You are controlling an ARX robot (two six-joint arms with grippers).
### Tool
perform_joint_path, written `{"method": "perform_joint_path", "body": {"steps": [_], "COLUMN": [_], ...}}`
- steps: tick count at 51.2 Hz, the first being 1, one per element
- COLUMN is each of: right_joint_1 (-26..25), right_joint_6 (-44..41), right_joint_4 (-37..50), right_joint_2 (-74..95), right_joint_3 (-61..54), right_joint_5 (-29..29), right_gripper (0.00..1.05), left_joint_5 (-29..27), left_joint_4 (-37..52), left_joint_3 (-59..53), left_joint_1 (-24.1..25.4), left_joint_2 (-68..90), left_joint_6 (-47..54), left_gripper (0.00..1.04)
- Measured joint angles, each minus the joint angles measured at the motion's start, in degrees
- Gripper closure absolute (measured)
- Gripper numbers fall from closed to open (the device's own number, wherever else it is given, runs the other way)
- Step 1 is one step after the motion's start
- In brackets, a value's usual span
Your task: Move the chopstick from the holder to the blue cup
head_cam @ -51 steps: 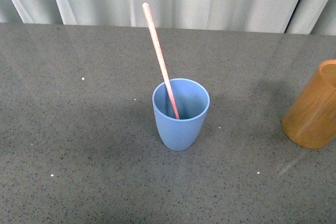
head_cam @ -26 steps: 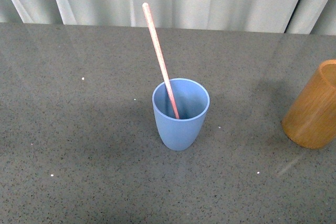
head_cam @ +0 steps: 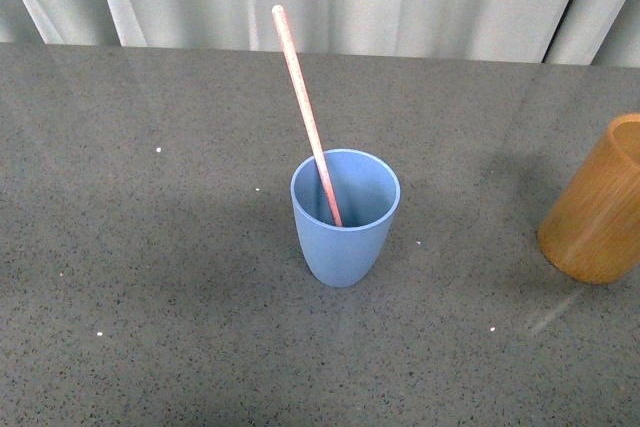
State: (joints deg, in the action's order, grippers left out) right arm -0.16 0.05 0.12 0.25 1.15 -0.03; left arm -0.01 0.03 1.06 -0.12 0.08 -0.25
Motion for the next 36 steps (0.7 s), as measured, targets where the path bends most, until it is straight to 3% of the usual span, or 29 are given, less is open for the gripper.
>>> {"method": "perform_joint_path", "body": {"steps": [17,22,36], "right_joint_1": [0.00,0.00,0.00], "right_joint_6": [0.00,0.02,0.04], "right_joint_4": [0.00,0.00,0.00], "right_joint_2": [0.00,0.00,0.00], "right_joint_3": [0.00,0.00,0.00], "right_joint_5": [0.00,0.00,0.00], "right_gripper": [0.32,0.09,0.10], "left_joint_5": [0.00,0.00,0.00], "left_joint_4": [0.00,0.00,0.00], "left_joint_3": [0.00,0.02,0.00], "left_joint_1": [0.00,0.00,0.00], "left_joint_2": [0.00,0.00,0.00], "left_joint_6": [0.00,0.02,0.00], "left_gripper": [0.07,0.07,0.07]}}
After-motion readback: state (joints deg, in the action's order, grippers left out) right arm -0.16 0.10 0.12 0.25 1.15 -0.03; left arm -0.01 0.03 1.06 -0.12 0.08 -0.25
